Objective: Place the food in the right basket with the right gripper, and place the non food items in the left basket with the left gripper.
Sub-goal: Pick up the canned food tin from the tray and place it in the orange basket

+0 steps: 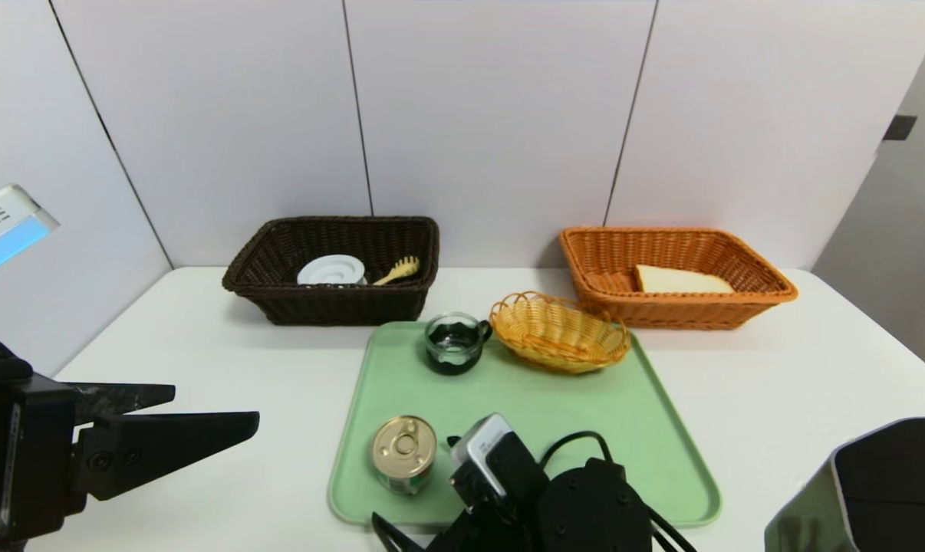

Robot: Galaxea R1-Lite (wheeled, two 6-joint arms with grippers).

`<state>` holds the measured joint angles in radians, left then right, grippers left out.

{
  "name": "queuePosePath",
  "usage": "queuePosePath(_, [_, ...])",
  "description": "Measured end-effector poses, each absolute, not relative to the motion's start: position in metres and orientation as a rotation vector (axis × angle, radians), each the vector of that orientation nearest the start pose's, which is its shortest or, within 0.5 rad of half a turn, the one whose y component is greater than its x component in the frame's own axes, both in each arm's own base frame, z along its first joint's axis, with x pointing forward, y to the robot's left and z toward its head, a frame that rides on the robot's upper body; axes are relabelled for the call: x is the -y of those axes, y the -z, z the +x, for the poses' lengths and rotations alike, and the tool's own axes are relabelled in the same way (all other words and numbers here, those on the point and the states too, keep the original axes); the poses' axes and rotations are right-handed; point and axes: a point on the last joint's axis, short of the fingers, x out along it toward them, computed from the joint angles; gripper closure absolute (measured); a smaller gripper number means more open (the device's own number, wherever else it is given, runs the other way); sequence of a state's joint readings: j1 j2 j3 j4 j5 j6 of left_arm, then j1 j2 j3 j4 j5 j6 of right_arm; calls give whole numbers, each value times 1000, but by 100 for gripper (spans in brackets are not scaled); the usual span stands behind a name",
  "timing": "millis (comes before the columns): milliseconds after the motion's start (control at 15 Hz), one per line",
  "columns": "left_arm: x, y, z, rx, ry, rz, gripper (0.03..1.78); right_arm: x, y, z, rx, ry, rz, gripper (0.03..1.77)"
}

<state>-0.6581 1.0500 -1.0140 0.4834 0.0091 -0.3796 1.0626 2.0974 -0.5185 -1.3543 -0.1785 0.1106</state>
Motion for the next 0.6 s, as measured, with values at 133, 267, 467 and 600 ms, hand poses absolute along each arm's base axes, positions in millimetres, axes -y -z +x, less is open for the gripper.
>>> queuePosePath(133, [71,-279,92,-607,530,-187,12,-287,-60,166,-229,-865,-31,9])
queuePosePath(267, [70,-279,91,-604,530,-188,12,-291,-57,170,-222,-860,-36,9])
queuePosePath(467, [70,-280,90,-600,532,-188,12,-296,-55,177,-208,-852,-44,9])
queuePosePath(600, [69,-280,90,-598,532,-189,12,-300,-51,180,-205,-850,-50,9])
